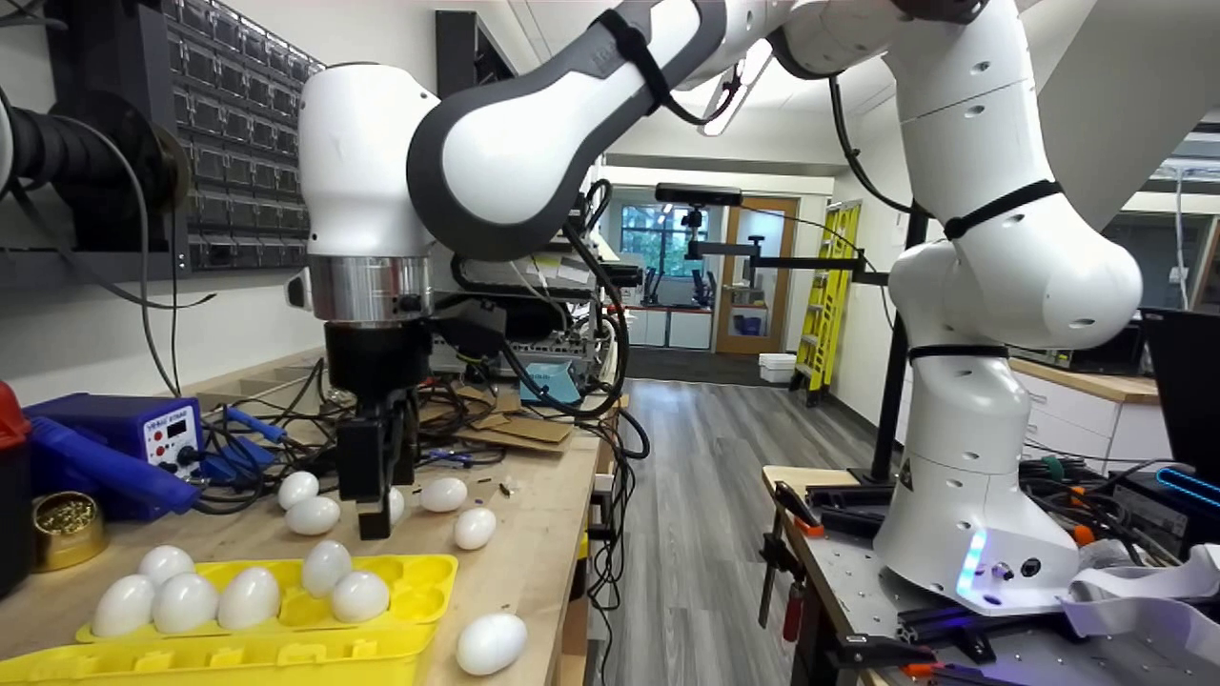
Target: Pick an egg from the egg holder and put it on the workbench
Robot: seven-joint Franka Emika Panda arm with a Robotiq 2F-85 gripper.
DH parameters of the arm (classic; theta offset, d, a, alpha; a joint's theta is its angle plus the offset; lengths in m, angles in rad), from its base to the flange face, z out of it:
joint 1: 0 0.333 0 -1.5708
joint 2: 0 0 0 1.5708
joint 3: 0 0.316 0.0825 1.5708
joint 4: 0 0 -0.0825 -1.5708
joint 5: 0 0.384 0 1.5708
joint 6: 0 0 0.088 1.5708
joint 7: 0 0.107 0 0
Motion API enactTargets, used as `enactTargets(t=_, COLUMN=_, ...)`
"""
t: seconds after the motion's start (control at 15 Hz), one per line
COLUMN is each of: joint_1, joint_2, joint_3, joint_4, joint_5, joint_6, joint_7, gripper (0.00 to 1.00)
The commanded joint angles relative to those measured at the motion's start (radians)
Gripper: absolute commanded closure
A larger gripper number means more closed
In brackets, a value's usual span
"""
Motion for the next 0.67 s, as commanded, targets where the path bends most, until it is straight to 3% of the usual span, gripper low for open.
enactTargets(t=0.0, joint_1=0.028, joint_2=0.062, joint_3=-0.021, joint_4=0.062, joint_5=-0.012, joint_6=0.000, joint_7=0.041, gripper=0.00)
enactTargets(t=0.6, joint_1=0.047, joint_2=0.162, joint_3=-0.049, joint_4=0.139, joint_5=-0.019, joint_6=-0.001, joint_7=0.055, gripper=0.00)
